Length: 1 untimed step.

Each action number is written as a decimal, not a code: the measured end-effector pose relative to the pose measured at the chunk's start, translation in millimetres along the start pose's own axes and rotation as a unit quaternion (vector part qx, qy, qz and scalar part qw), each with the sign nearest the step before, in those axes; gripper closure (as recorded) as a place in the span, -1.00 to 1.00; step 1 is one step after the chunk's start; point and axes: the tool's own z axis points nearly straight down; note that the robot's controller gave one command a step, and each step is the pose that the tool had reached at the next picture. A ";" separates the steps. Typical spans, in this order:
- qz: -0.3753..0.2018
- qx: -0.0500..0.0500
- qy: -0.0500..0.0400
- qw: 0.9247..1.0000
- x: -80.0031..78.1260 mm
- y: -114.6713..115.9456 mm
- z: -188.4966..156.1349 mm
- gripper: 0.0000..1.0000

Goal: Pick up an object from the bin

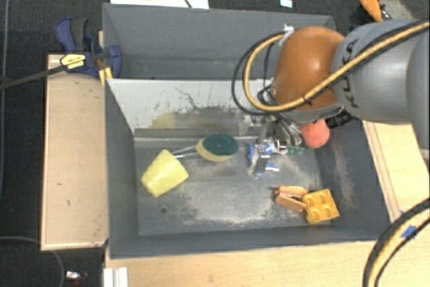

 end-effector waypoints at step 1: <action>0.046 0.000 0.001 0.999 3.2 -31.1 27.0 -1.00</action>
Offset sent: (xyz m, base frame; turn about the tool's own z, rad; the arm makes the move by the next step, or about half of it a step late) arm -0.0097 -0.0142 -0.0331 0.0915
